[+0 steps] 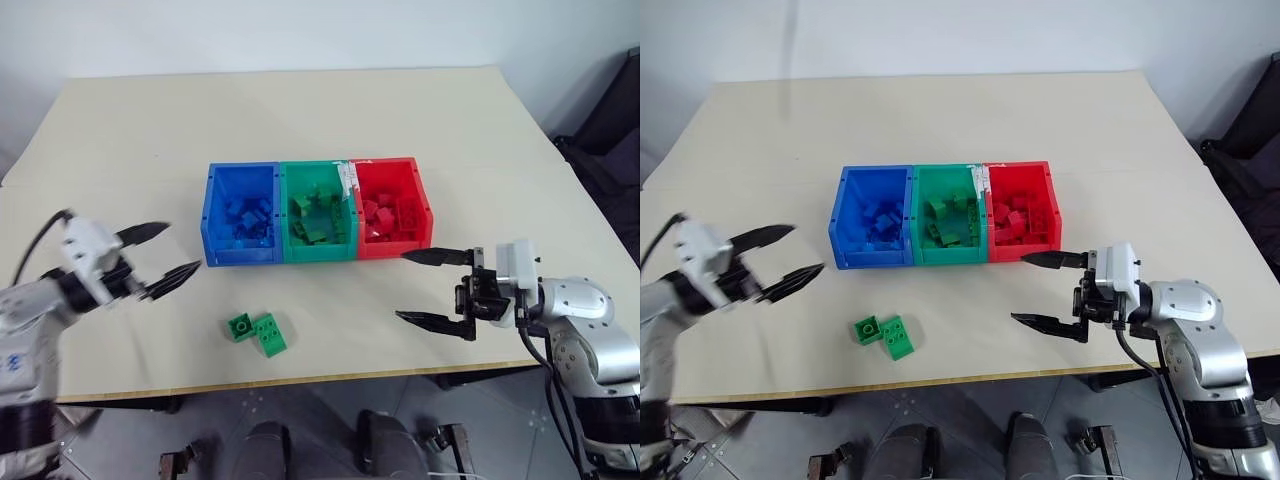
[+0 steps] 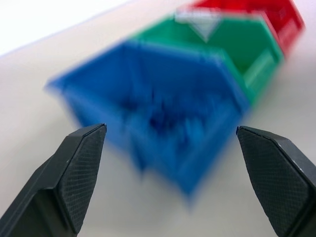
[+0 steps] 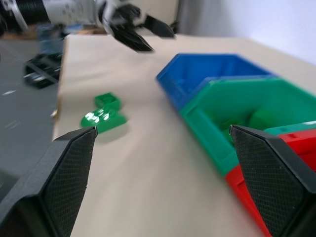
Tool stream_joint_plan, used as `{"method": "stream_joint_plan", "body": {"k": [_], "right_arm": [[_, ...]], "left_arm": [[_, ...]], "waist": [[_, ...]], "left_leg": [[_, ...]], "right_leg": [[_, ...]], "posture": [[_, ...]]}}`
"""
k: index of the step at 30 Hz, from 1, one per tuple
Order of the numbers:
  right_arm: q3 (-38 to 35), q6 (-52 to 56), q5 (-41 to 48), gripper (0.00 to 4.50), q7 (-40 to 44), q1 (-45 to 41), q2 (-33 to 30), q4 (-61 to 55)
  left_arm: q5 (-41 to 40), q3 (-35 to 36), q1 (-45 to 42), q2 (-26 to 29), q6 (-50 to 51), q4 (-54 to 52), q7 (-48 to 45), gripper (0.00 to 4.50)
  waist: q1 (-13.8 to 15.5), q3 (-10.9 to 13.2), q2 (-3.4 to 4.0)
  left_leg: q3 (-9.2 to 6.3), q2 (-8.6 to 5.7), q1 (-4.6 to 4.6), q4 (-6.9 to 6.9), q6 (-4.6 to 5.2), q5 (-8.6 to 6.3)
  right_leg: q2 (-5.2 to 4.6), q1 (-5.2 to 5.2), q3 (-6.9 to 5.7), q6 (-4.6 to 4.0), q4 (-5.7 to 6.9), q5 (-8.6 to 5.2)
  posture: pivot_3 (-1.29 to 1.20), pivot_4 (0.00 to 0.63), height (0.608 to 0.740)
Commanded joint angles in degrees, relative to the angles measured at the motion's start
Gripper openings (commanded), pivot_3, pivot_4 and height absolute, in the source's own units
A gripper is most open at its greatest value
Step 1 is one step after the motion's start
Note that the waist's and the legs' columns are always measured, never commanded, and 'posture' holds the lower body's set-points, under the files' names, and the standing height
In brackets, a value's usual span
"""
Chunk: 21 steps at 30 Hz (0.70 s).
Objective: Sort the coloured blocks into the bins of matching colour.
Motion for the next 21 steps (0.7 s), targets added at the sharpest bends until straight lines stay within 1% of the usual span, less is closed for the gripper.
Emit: {"method": "stream_joint_plan", "body": {"k": [1,3,5,7,9,11,13,15,18,21], "right_arm": [[1.22,-1.29,-0.37,4.50,4.37,-2.44,-0.94,2.51],[2.38,-2.31,-1.38,4.50,6.78,-3.52,-1.13,4.54],[2.88,-2.58,-1.92,4.50,8.10,-4.07,-1.27,5.94],[2.88,-2.96,-2.14,4.50,8.84,-4.26,-1.28,6.63],[2.13,-4.27,-2.36,4.50,8.95,-3.44,-1.47,6.64],[1.16,-5.82,-2.82,4.50,9.06,-1.94,-2.02,6.47],[-0.54,-6.31,-3.07,4.50,9.10,1.14,-3.82,6.24],[-2.07,-6.79,-3.16,4.50,9.40,4.21,-5.60,5.95],[-4.33,-6.09,-2.83,4.50,8.23,8.79,-7.62,3.90],[-5.54,-5.35,-2.45,4.50,6.99,11.26,-8.32,1.75]], "left_arm": [[-0.90,5.80,5.92,2.10,-3.85,-0.09,-3.63,4.48],[-1.33,6.73,9.19,2.50,-3.90,-1.12,-4.83,4.48],[-2.17,5.93,12.13,3.59,-2.06,-4.52,-6.89,4.48],[-2.66,4.78,12.46,4.17,-1.41,-6.94,-7.48,4.48],[-3.35,1.69,10.83,5.04,-0.56,-10.51,-8.38,4.48],[-2.59,-3.00,9.06,7.12,-0.68,-13.77,-11.32,4.48],[-1.42,-9.55,4.76,9.54,-0.51,-16.60,-14.27,4.48],[-0.46,-14.93,-0.58,10.18,-0.34,-17.14,-15.40,4.48],[4.31,-25.97,-10.98,9.45,-1.90,-14.36,-20.09,4.48],[9.51,-33.83,-18.48,8.07,-4.01,-9.69,-22.99,4.48]], "waist": [[0.39,-0.01,-0.02],[0.79,-0.01,-0.02],[1.04,-0.02,-0.03],[1.16,-0.02,-0.03],[1.41,-0.02,-0.03],[1.56,-0.02,-0.03],[1.78,-0.01,-0.02],[1.73,-0.02,-0.01],[1.53,-0.02,-0.01],[0.96,-0.03,0.02]], "left_leg": [[-0.01,0.00,0.00,0.01,0.02,-0.02],[-0.03,0.00,0.00,0.03,0.04,-0.03],[-0.02,-0.01,0.00,0.05,0.05,-0.05],[-0.02,0.00,0.00,0.04,0.04,-0.07],[-0.02,0.00,-0.01,0.04,0.03,-0.07],[-0.02,0.00,-0.01,0.05,0.03,-0.07],[-0.01,-0.01,-0.01,0.05,0.02,-0.08],[0.01,-0.03,-0.01,0.04,0.03,-0.09],[0.02,-0.03,-0.02,0.04,0.04,-0.10],[0.15,-0.01,0.05,0.04,0.03,-0.09]], "right_leg": [[0.00,0.01,-0.01,0.00,0.00,0.00],[0.00,0.05,-0.02,0.00,0.00,0.00],[0.00,0.05,-0.02,-0.01,-0.01,0.01],[0.00,0.04,-0.01,-0.01,0.00,0.01],[0.00,0.03,-0.01,-0.01,0.01,0.01],[0.00,0.03,-0.01,-0.02,0.01,0.01],[0.00,0.04,-0.02,-0.02,-0.01,0.02],[0.00,0.04,-0.01,-0.02,-0.03,0.02],[0.01,0.03,-0.01,-0.02,-0.01,0.02],[0.03,0.00,0.01,-0.02,0.04,0.02]], "posture": [[0.00,0.150,0.740],[0.00,0.150,0.740],[0.00,0.150,0.740],[0.00,0.150,0.740],[0.00,0.150,0.740],[0.00,0.150,0.740],[0.00,0.150,0.740],[0.00,0.150,0.740],[0.00,0.150,0.740],[0.00,0.150,0.740]]}}
